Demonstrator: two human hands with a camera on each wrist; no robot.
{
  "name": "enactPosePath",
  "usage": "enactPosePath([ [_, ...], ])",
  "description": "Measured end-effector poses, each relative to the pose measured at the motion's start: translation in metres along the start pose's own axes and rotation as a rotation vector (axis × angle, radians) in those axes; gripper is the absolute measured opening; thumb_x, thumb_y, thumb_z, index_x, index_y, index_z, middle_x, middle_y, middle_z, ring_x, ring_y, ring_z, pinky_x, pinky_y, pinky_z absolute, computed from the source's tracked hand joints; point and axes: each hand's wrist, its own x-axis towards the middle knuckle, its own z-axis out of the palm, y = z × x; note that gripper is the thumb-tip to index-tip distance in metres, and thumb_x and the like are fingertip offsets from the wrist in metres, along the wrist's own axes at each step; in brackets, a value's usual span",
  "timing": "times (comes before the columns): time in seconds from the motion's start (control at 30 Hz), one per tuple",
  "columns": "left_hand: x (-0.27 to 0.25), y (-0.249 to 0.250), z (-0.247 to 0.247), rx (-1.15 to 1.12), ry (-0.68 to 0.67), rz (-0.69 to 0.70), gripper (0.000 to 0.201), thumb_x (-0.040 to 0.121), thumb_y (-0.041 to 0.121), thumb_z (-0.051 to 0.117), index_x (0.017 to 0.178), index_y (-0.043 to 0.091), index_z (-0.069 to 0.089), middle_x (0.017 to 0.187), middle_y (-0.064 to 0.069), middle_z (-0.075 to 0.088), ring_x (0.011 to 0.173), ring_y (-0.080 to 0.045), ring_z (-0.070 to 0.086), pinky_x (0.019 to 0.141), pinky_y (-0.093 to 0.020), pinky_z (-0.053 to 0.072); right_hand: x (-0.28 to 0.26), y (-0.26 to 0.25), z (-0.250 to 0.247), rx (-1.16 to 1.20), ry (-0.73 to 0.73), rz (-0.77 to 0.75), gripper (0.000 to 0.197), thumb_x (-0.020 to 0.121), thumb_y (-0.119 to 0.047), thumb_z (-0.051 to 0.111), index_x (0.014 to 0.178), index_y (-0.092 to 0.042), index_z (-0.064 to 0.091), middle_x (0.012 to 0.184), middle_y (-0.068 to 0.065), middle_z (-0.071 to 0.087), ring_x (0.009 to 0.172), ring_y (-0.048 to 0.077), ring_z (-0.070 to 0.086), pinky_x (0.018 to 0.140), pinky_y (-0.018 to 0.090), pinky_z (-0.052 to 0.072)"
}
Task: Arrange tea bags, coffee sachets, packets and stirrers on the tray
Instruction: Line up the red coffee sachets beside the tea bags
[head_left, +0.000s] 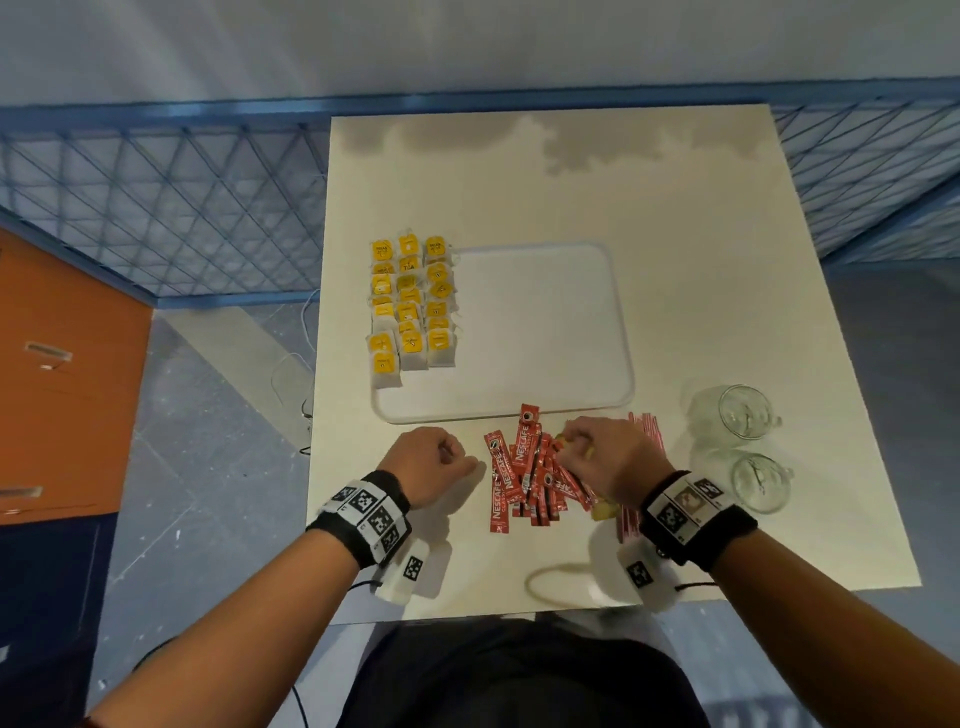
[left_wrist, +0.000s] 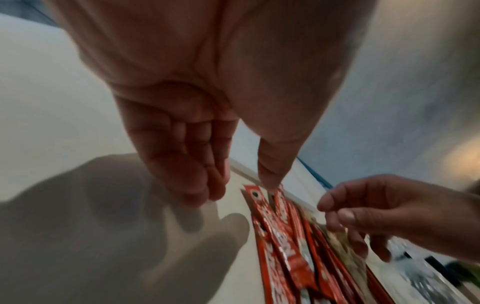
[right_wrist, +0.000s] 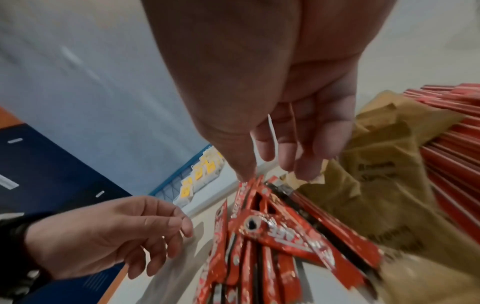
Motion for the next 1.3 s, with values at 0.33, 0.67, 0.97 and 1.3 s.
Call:
enactPosePath([
  [0.33,0.002,0.060,0.043,0.106,-0.029,-0.091,0.046,0.084,0.063,0.068,0.065,0.021,0.060,0.063,0.006,0.062,0.062,-0.012,0.059,0.055,-0.028,0.041,-0.015,0.003,0.026,-0.357,-0.070,-0.004,0.052,0.082,-0.065,0.070,0.117,-0.028,0.059,0.118,-0.006,0.061,0.102,0.018,0.062,0.081,0.035,0.052],
  [0.67,0.007,0.078,0.071,0.168,0.044,-0.129,0.040,0.076,0.053,0.078,0.094,0.021,0.063,0.087,0.002,0.069,0.081,-0.021,0.066,0.072,-0.032,0.053,-0.017,0.006,0.035,-0.323,-0.059,-0.133,0.038,0.095,-0.043,0.066,0.127,-0.022,0.061,0.119,-0.002,0.060,0.094,0.022,0.066,0.077,0.035,0.056],
  [0.97,0.010,0.081,0.076,0.092,-0.008,-0.151,0.025,0.086,0.044,0.072,0.085,0.020,0.065,0.083,0.000,0.069,0.078,-0.022,0.067,0.075,-0.036,0.058,-0.012,0.008,0.034,-0.342,-0.108,-0.198,0.028,0.101,-0.039,0.057,0.121,-0.022,0.067,0.112,-0.001,0.066,0.097,0.023,0.066,0.076,0.036,0.055],
  [1.3,0.001,0.076,0.066,-0.076,-0.086,-0.016,0.015,0.100,0.032,0.057,0.096,0.019,0.063,0.088,0.002,0.067,0.080,-0.016,0.063,0.072,-0.026,0.047,-0.005,0.008,0.020,-0.285,-0.127,-0.249,0.028,0.106,-0.036,0.048,0.109,-0.021,0.071,0.104,-0.001,0.066,0.086,0.019,0.062,0.066,0.028,0.042],
])
